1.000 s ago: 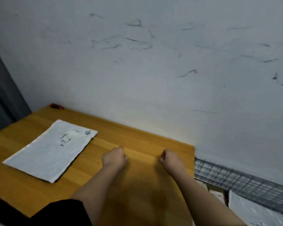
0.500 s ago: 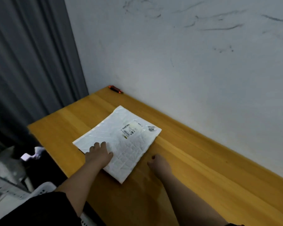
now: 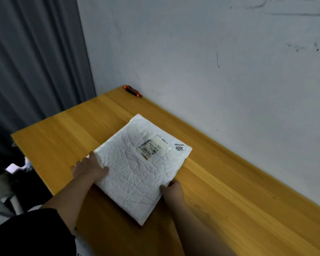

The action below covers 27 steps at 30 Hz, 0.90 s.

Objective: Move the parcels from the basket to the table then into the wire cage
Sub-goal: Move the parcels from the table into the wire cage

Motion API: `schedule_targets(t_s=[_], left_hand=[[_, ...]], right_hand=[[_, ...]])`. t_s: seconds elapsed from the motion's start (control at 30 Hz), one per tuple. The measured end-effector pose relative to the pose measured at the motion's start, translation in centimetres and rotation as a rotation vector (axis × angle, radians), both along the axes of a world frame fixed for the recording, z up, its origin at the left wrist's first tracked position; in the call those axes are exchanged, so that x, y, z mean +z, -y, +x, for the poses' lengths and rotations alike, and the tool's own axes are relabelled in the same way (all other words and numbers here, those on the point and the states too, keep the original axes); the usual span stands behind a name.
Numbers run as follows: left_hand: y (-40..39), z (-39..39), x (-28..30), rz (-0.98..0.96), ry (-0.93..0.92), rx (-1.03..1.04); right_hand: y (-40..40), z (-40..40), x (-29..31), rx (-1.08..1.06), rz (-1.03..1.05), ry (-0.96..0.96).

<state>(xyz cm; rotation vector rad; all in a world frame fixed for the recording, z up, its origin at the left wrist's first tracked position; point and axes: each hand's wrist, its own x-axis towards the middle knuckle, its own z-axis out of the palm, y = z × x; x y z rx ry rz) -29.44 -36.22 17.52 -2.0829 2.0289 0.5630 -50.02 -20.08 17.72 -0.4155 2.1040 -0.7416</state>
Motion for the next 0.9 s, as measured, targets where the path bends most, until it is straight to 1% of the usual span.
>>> schedule_targets(t_s=[0.07,0.17,0.3,0.4,0.43,0.47,0.53,0.6,0.67,0.73,0.77,0.83,0.9], left_hand=[[0.1,-0.1,0.3,-0.025,0.024,0.063],[0.2,0.0,0.6,-0.024,0.102,0.062],[-0.1,-0.6,1.3,-0.065,0.105,0.135],[-0.7,-1.2,3.0,-0.197,0.150,0.105],[-0.9,-1.3,3.5,-0.255,0.136,0.077],[-1.2,-1.3,4.0,-0.311,0.093,0.050],[-2.1,-2.0,5.4,-0.391,-0.050,0.016],[-3.8,-3.2,7.4,-0.424,-0.174,0.000],[-5.8,-4.7,9.2,-0.419,-0.250,-0.046],[-7.8,-6.4,10.7,-0.352,-0.347,-0.106],[-8.7,-7.3,11.3,-0.280,-0.422,-0.109],[-10.7,-9.5,12.5,-0.104,-0.583,-0.082],[-12.8,-12.0,13.3,0.010,-0.722,-0.038]], right_hand=[[0.3,-0.2,0.0,-0.002,-0.022,0.036],[0.6,-0.6,0.6,-0.069,-0.103,0.074],[0.3,-1.1,1.4,-0.070,-0.173,-0.018],[-0.4,-1.7,3.0,-0.068,-0.276,-0.121],[-0.6,-2.1,3.5,-0.072,-0.300,-0.152],[-0.9,-2.4,4.3,-0.063,-0.322,-0.183],[-1.9,-3.5,6.0,-0.043,-0.354,-0.244],[-3.2,-4.5,7.7,-0.050,-0.372,-0.302],[-4.8,-5.9,9.1,-0.066,-0.379,-0.356],[-6.9,-7.6,10.6,-0.082,-0.394,-0.379],[-8.0,-8.6,11.4,-0.089,-0.398,-0.391],[-11.1,-10.6,12.8,-0.113,-0.409,-0.415],[-14.6,-13.0,14.0,-0.152,-0.417,-0.452]])
